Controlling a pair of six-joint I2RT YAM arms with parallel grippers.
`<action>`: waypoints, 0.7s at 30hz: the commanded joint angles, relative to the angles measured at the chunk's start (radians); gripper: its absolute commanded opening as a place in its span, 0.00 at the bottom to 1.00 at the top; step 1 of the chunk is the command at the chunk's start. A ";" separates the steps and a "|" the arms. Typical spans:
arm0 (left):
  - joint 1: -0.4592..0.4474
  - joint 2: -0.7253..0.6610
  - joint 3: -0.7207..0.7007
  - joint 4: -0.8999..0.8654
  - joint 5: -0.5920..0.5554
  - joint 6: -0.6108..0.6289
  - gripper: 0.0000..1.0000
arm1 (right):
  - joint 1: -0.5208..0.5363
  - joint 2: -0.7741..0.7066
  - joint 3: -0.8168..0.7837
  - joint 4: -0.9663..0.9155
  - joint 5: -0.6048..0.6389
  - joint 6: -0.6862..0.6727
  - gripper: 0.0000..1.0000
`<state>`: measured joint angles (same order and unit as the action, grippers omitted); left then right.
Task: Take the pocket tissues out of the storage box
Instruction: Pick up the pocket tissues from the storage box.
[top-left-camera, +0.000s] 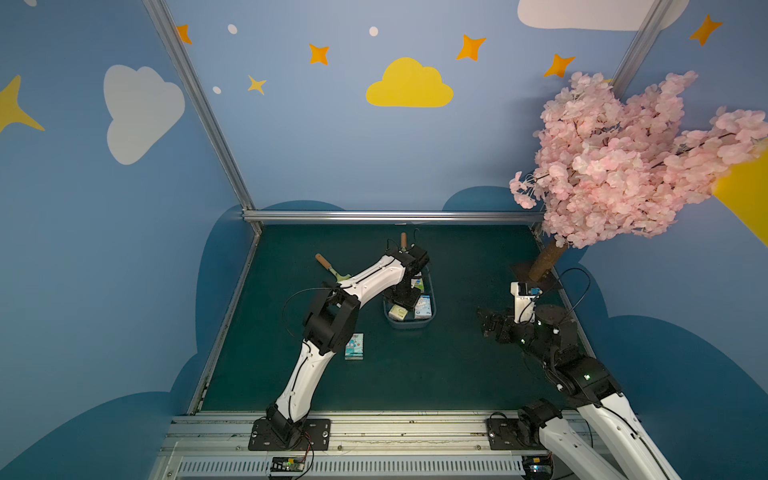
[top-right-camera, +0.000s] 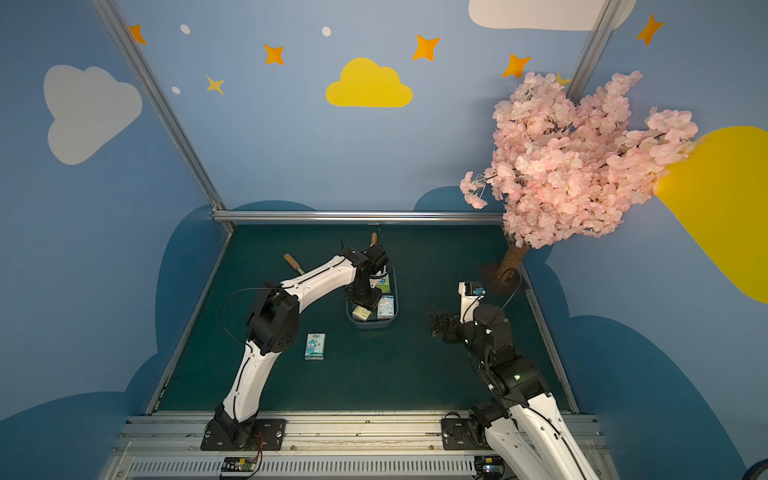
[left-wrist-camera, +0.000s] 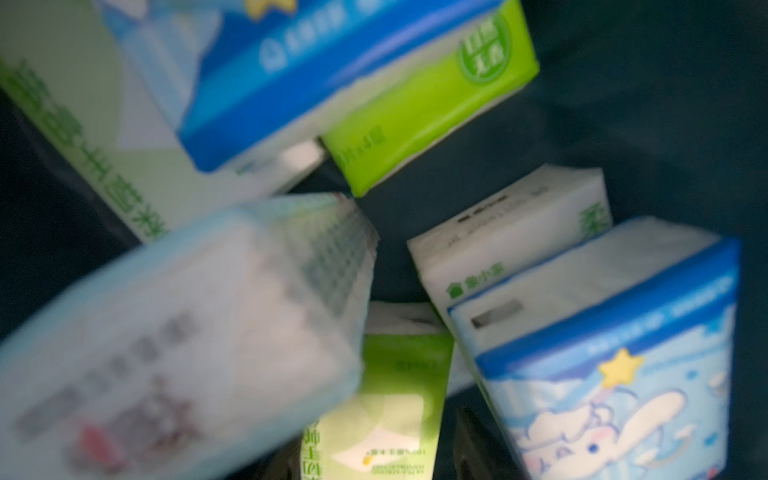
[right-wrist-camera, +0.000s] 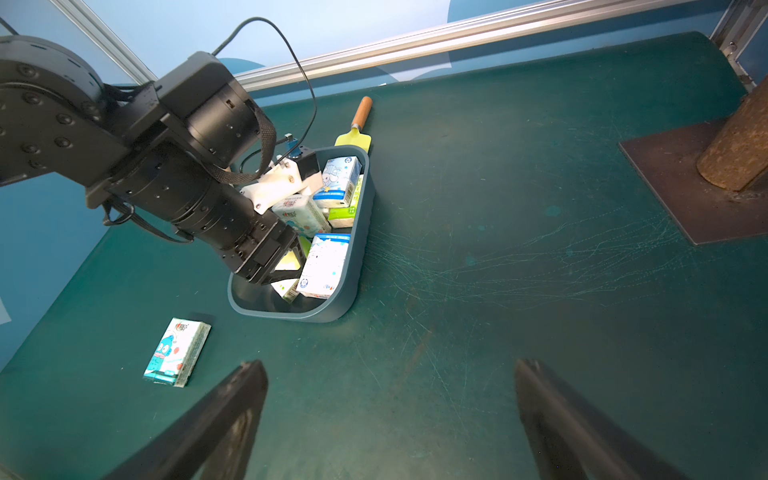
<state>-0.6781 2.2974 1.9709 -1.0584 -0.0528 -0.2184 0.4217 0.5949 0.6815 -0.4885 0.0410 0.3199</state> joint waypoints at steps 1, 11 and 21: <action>-0.009 0.046 0.027 -0.028 0.004 0.017 0.62 | -0.005 0.005 0.003 0.037 -0.003 -0.010 0.98; -0.018 0.080 0.054 -0.041 -0.030 0.022 0.60 | -0.006 0.019 0.000 0.047 -0.003 0.004 0.98; -0.020 0.017 0.030 -0.059 -0.039 -0.001 0.47 | -0.008 0.038 -0.003 0.060 0.005 0.016 0.98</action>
<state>-0.6933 2.3573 2.0132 -1.0801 -0.0948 -0.2092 0.4187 0.6281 0.6815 -0.4667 0.0414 0.3267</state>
